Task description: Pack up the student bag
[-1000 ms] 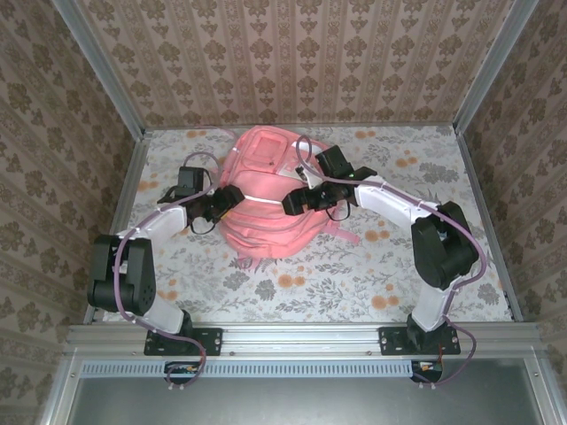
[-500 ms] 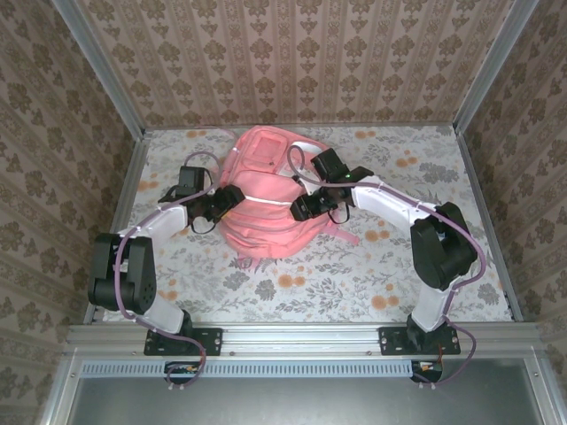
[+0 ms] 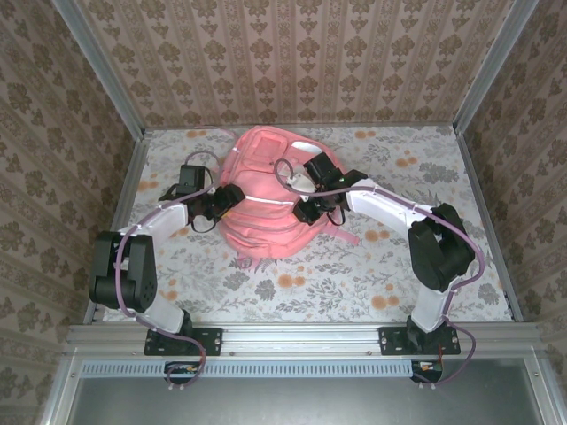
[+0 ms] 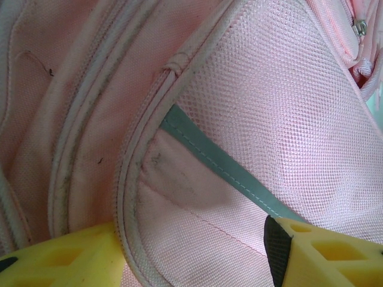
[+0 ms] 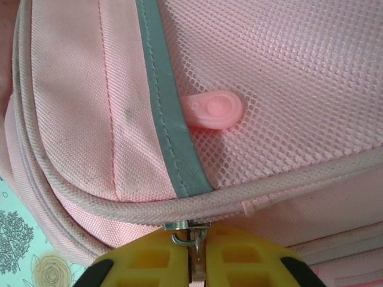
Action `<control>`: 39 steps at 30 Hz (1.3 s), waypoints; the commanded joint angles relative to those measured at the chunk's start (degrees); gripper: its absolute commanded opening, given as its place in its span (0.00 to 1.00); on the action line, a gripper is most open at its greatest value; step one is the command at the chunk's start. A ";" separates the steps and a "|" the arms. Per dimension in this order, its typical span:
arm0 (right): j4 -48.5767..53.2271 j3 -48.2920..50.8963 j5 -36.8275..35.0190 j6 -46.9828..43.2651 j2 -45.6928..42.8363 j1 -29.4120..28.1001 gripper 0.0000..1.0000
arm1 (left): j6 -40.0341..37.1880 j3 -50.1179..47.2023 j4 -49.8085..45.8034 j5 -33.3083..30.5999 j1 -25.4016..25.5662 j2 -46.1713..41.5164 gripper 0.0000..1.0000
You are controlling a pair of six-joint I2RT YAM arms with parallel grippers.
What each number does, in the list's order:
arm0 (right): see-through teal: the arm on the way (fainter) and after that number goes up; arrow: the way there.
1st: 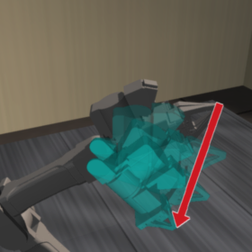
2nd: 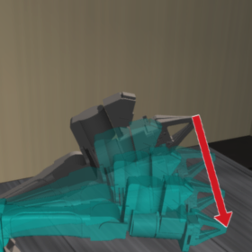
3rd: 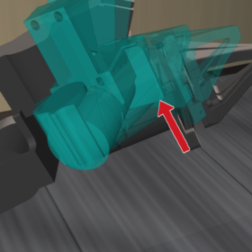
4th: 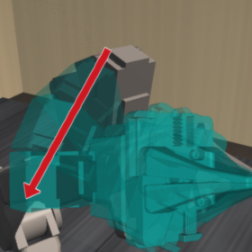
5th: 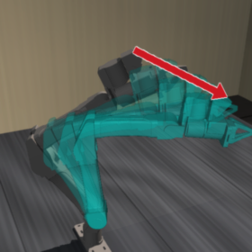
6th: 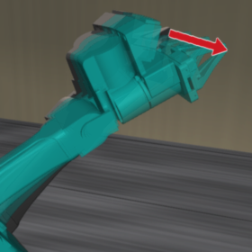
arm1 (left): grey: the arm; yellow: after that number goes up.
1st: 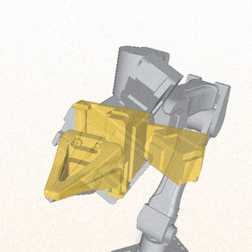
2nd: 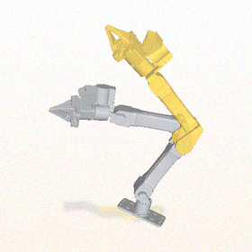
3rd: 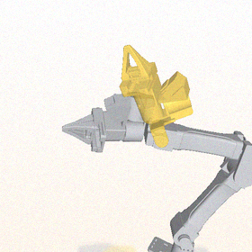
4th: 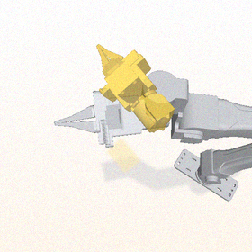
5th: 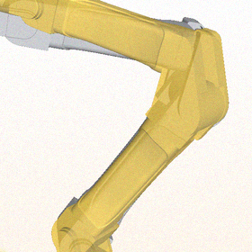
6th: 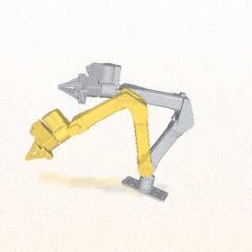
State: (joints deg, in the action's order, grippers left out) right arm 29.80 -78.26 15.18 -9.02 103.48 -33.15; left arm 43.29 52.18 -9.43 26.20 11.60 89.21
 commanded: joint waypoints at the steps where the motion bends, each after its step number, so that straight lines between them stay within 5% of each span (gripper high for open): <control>1: -0.72 1.40 -0.73 -1.70 -2.03 -1.32 0.07 | 0.20 1.60 1.37 2.38 0.62 0.62 0.61; 18: 3.76 2.29 0.42 3.19 -5.78 -8.67 0.01 | 3.98 0.46 5.94 1.60 3.28 2.20 0.30; 27: 4.63 4.65 -3.70 5.62 -8.12 -8.51 0.00 | 3.33 2.43 5.64 0.41 3.26 3.53 0.00; 39: 4.99 1.88 4.73 13.23 -6.02 -10.49 0.00 | 13.94 -1.85 13.64 -9.73 4.90 2.32 0.00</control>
State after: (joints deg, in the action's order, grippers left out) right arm 34.89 -74.54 14.74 1.63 97.56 -41.67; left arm 52.97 51.57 0.05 21.37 15.51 92.42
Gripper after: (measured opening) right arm 0.056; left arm 0.044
